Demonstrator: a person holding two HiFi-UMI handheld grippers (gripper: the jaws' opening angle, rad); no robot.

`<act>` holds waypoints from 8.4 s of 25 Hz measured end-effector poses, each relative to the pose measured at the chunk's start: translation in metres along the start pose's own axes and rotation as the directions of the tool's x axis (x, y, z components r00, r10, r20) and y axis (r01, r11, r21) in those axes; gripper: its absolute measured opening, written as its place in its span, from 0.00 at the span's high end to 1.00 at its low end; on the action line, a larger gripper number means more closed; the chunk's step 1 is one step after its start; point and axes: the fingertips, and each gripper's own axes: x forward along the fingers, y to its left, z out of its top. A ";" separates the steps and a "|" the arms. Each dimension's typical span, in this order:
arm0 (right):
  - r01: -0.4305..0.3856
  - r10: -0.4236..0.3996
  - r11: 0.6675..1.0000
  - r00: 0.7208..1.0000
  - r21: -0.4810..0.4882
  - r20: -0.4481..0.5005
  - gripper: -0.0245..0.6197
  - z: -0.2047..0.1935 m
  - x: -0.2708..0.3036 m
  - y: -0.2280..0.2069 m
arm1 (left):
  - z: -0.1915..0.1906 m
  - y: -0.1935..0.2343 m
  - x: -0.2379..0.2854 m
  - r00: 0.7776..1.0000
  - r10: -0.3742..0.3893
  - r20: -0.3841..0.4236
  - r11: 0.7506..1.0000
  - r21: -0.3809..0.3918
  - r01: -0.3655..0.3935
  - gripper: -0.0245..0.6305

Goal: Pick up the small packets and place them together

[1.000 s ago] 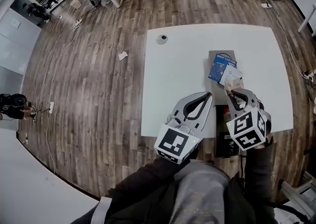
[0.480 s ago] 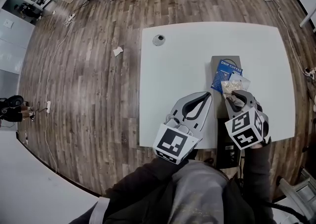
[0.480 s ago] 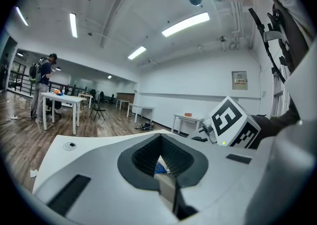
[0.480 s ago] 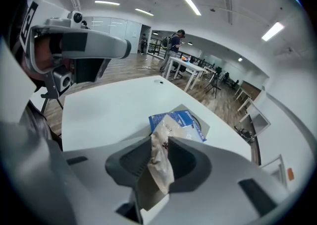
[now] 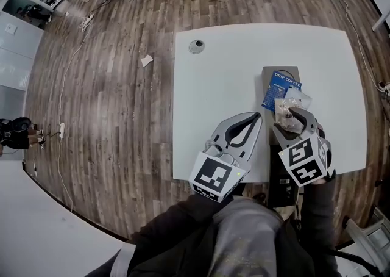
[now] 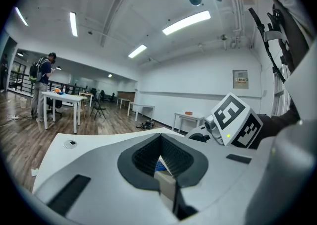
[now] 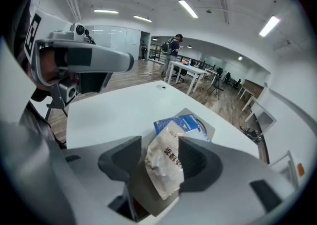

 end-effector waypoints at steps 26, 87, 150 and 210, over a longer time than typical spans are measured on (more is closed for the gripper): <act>-0.035 0.034 0.999 0.998 -0.006 -0.050 0.62 -0.131 -0.109 0.092 | -0.027 -0.127 -0.075 0.999 0.023 0.022 1.000 0.005 -0.023 0.96; -0.022 -0.003 0.975 0.994 -0.223 -0.112 0.84 -0.110 -0.083 0.102 | -0.014 -0.104 -0.085 0.996 0.068 0.062 0.997 0.017 -0.070 0.96; 0.112 -0.110 0.993 0.992 -0.030 0.058 0.67 -0.019 -0.059 -0.019 | -0.007 -0.036 -0.021 1.000 0.001 0.010 1.000 -0.001 0.000 0.96; -0.204 0.109 0.950 0.927 -0.237 -0.360 0.85 -0.124 -0.017 0.084 | -0.036 -0.036 -0.061 0.998 0.066 0.011 0.995 -0.080 -0.065 0.96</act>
